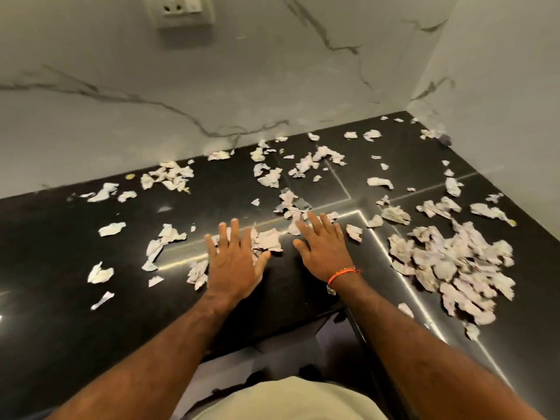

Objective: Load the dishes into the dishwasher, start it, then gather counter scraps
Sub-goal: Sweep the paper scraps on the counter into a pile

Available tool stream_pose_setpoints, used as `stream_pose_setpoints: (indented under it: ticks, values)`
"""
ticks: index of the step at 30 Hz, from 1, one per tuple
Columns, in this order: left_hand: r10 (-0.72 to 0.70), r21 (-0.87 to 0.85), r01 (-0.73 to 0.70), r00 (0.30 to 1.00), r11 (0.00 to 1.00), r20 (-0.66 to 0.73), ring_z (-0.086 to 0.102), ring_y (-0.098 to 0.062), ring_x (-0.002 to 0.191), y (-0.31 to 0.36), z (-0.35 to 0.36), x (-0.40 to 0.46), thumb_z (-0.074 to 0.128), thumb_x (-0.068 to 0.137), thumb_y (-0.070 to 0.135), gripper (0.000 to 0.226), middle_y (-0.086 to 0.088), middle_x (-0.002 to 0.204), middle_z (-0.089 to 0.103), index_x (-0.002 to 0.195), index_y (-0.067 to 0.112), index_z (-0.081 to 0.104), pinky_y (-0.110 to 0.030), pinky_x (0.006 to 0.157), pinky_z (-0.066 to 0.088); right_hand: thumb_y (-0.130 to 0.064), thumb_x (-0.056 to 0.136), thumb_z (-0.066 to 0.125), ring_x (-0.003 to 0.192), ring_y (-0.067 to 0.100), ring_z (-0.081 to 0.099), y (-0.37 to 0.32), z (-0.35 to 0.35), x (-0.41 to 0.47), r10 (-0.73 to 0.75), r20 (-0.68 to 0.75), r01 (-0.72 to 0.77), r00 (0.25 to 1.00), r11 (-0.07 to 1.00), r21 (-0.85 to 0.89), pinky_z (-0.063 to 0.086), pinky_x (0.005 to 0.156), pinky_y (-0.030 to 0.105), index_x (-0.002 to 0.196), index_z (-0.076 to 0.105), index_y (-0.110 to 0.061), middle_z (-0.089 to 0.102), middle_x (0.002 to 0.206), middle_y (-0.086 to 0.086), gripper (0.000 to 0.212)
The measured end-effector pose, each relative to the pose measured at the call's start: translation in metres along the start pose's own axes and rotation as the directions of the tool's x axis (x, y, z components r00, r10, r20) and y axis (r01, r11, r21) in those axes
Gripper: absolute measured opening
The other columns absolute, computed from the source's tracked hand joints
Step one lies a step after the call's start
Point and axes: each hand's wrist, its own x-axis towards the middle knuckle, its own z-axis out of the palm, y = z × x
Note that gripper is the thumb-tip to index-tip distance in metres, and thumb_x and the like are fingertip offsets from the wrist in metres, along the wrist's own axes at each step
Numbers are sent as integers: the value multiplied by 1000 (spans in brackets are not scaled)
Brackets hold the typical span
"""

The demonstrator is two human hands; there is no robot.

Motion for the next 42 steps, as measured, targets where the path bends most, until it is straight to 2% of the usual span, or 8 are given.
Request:
stream_pose_setpoints:
  ticks: [5, 9, 13, 16, 19, 25, 35, 42]
  values:
    - [-374, -93, 387, 918, 917, 132, 0, -49, 152, -4, 7, -21, 20, 89, 84, 104, -22, 167, 3, 160, 8, 10, -74, 115, 2, -59, 102, 25, 154, 27, -11, 9, 5, 25, -164, 267, 217, 950, 958, -185, -5, 121, 58, 156, 16, -40, -6, 169, -2, 58]
    - [-162, -127, 182, 975, 975, 149, -11, -35, 155, 14, 22, -14, 21, 96, 72, 91, -14, 169, -8, 161, 12, 1, -64, 120, -7, -58, 102, 28, 155, 27, -3, 42, -4, 27, 27, 208, 5, 978, 988, -152, -2, 122, 55, 156, 24, -36, 2, 169, 0, 58]
    - [174, -223, -161, 984, 961, 37, -12, -23, 156, 37, 26, 6, 28, 103, 52, 70, -8, 171, -1, 162, 17, 10, -53, 125, -6, -66, 96, 16, 155, 23, 2, 50, -14, 1, -109, 115, 115, 987, 992, -54, 3, 125, 48, 156, 26, -30, 10, 168, 2, 71]
    - [-10, -197, 3, 999, 980, -33, -2, -29, 157, 52, 26, 11, 30, 102, 44, 65, -11, 169, 9, 160, 15, 20, -59, 123, -4, -81, 91, 22, 154, 17, -13, 45, -10, -33, -211, 199, 231, 957, 969, -82, -2, 125, 46, 161, 6, -23, -7, 168, -1, 92]
    - [-66, -255, 79, 996, 964, 58, -3, -31, 156, 56, 32, 12, 30, 105, 41, 64, -12, 169, 6, 161, 14, 15, -60, 124, 0, -92, 82, 24, 153, 18, -18, 49, 1, -40, -212, 230, 258, 950, 947, -193, -3, 125, 49, 161, 0, -19, -13, 167, 0, 111]
    - [57, -254, -41, 997, 966, 55, -5, -24, 157, 37, 30, -10, 31, 107, 40, 60, -8, 170, 6, 161, 16, 19, -52, 126, 3, -69, 97, 31, 155, 29, 0, 44, 1, 10, 39, -4, -40, 999, 994, -100, 5, 125, 52, 158, 15, -14, 8, 168, 8, 84]
    - [-225, -196, 225, 974, 955, 21, 1, -26, 157, -65, 7, -51, 38, 105, 42, 64, -11, 169, 10, 159, 14, 22, -52, 126, 4, -57, 99, 40, 153, 27, 16, -90, 41, 21, -307, -1, 307, 952, 951, 15, 12, 124, 50, 155, 29, -16, 25, 164, 6, 70]
    - [-518, -142, 513, 855, 847, 0, -1, -28, 157, -163, 0, -89, 39, 101, 56, 77, -12, 170, 6, 160, 13, 18, -54, 126, 6, -52, 100, 41, 154, 29, 11, -202, 82, 42, -472, 176, 479, 864, 878, 4, 12, 124, 52, 155, 26, -20, 15, 167, 5, 65]
